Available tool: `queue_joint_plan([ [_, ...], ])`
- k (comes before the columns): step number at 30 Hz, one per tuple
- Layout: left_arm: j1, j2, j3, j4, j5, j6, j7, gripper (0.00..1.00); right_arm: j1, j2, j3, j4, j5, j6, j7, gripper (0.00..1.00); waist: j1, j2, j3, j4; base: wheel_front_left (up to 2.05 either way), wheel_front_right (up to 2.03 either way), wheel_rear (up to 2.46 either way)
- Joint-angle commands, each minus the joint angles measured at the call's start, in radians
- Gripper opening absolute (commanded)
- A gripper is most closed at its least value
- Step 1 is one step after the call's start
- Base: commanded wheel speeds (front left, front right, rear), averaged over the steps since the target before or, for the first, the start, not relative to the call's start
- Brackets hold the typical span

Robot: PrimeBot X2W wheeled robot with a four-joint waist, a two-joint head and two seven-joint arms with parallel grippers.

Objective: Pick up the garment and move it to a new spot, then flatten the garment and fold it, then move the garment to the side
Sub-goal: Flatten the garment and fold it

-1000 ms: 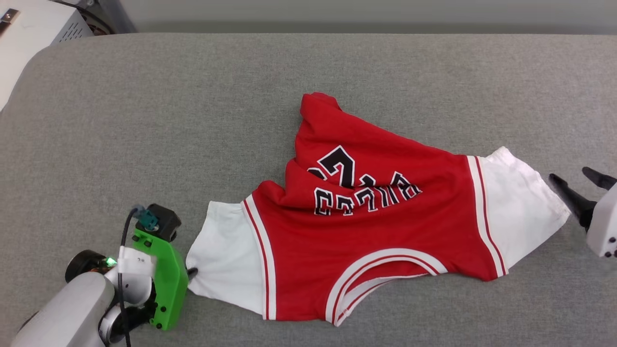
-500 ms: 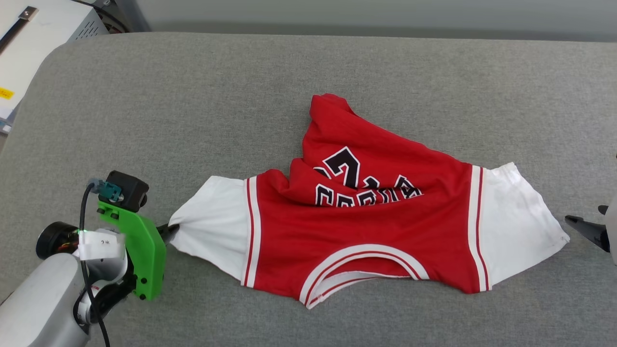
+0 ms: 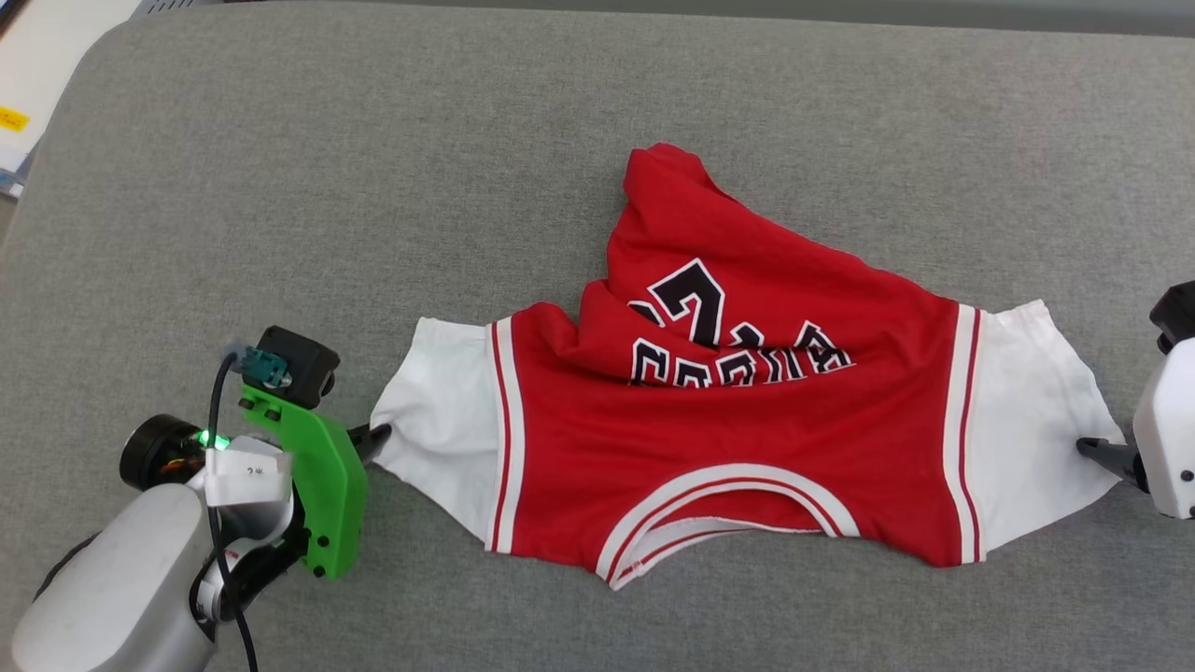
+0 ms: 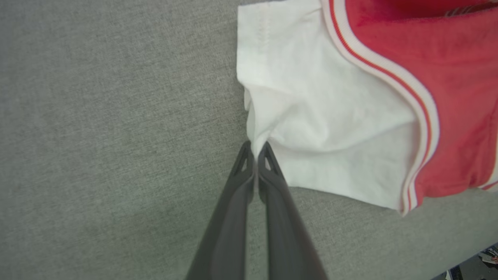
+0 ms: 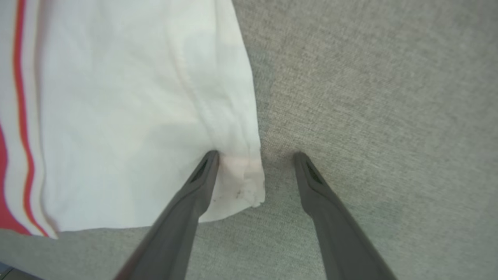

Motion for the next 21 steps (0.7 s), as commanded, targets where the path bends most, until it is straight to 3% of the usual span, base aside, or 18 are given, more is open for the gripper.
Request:
queue_joint_plan([
  [1, -0.015, -0.006, -0.003, 0.007, 0.017, 0.001, -0.009, 0.0, 0.024, 0.041, 0.035, 0.034, 0.01, -0.001, -0.002, 1.0, 0.0, 0.0, 0.003, 0.002, 0.0, 0.0, 0.0],
  [4, -0.001, -0.014, -0.011, 0.023, 0.016, -0.001, -0.021, 0.0, 0.04, 0.061, 0.066, 0.057, 0.036, -0.001, -0.021, 1.0, 0.0, 0.0, -0.01, -0.007, 0.0, 0.0, 0.0],
  [5, 0.006, -0.016, -0.013, 0.028, 0.013, -0.002, -0.025, 0.0, 0.041, 0.066, 0.071, 0.055, 0.047, -0.001, -0.036, 0.75, 0.0, 0.0, -0.018, -0.011, 0.0, 0.0, 0.0],
  [6, 0.013, -0.02, -0.012, 0.033, 0.009, -0.002, -0.033, 0.0, 0.04, 0.068, 0.071, 0.051, 0.058, -0.001, -0.06, 0.0, 0.0, 0.0, -0.026, -0.015, 0.0, 0.0, 0.0],
  [7, 0.032, -0.02, -0.008, 0.039, -0.002, -0.003, -0.054, 0.0, 0.028, 0.055, 0.075, 0.02, 0.066, -0.001, -0.135, 0.0, 0.0, 0.0, -0.057, -0.029, 0.0, 0.0, 0.0],
  [11, 0.042, -0.01, 0.02, 0.018, -0.019, 0.004, -0.086, 0.0, 0.009, 0.024, 0.046, -0.033, 0.083, -0.001, -0.247, 0.0, 0.0, 0.0, -0.102, -0.041, 0.0, 0.0, 0.0],
  [21, 0.038, 0.027, 0.128, -0.193, -0.067, 0.054, -0.146, 0.0, 0.038, -0.065, -0.056, -0.248, 0.15, -0.001, -0.378, 0.0, 0.0, 0.0, -0.206, -0.062, 0.0, 0.0, 0.0],
])
